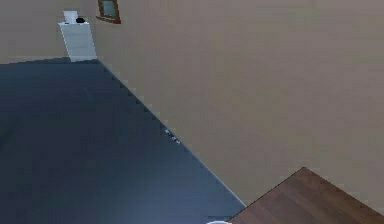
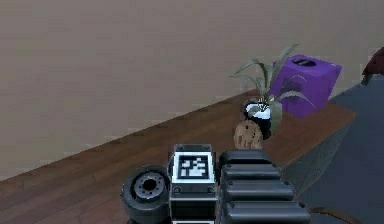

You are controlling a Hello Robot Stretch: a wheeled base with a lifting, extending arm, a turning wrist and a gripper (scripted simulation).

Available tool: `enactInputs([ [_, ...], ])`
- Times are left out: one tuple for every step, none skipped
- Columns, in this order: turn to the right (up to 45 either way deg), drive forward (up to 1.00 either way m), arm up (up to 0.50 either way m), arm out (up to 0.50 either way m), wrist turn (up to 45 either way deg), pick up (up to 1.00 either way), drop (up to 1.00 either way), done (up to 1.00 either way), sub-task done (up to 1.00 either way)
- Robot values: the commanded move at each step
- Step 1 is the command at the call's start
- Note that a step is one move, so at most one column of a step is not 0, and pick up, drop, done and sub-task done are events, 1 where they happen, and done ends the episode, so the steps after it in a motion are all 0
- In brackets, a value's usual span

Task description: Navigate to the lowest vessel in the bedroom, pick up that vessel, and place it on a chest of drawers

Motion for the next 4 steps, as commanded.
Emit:
enactInputs([
  [-45.0, 0.00, 0.00, 0.00, 0.0, 0.00, 0.00, 0.00, 0.00],
  [-45.0, 0.00, 0.00, 0.00, 0.0, 0.00, 0.00, 0.00, 0.00],
  [-6.0, 0.00, 0.00, 0.00, 0.0, 0.00, 0.00, 0.00, 0.00],
  [0.0, 0.35, 0.00, 0.00, 0.0, 0.00, 0.00, 0.00, 0.00],
])
